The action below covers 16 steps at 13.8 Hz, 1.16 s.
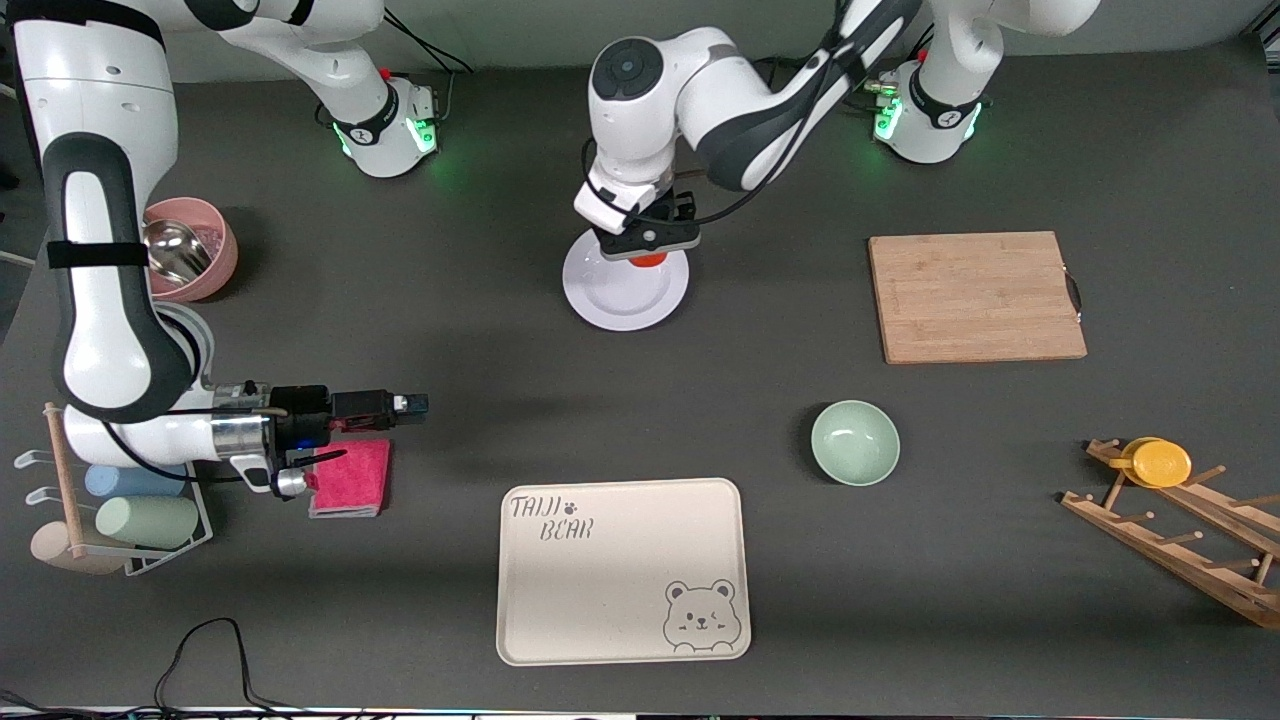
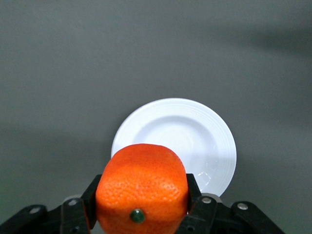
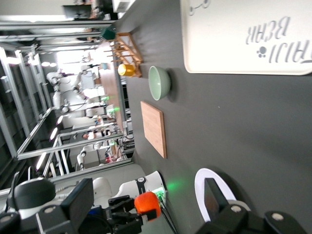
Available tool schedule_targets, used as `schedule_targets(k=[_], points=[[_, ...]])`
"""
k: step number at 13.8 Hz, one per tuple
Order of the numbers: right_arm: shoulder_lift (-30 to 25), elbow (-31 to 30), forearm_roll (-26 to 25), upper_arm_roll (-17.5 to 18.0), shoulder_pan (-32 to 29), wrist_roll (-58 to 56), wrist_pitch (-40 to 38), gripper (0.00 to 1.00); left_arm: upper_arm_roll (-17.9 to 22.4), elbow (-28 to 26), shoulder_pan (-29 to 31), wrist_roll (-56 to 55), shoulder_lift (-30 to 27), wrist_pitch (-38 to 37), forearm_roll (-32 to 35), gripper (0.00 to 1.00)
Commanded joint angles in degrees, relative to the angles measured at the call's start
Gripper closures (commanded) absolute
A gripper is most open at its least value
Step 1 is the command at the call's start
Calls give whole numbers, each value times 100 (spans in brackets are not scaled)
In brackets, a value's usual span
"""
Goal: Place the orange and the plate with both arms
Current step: 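Carry the orange onto the white plate with the left gripper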
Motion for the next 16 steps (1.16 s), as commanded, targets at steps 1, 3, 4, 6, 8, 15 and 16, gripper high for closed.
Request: schedule_targets(k=[1,3,4,6,8,15,16], points=[[107,-443,589,-1,-9,-1112,-33,0,121,203,-238,-353,518,257,306,48],[99,-462,608,-1,8,-1123,2,0,121,186,-265,-661,914,521,779,48],[99,-497,608,-1,8,-1158,20,0,121,186,-265,-671,1046,565,860,48],[108,-663,625,-1,17,-1516,124,0,121,142,-265,-680,1205,714,879,48],[90,-856,861,8,87,-1606,213,0,121,133,-361,-863,1319,838,905,48],[99,-1270,951,8,44,-1948,204,0,165,133,-643,-1286,1689,1277,1204,48],[99,-1331,951,8,35,-1975,196,0,165,133,-643,-1286,1715,1312,1204,48]])
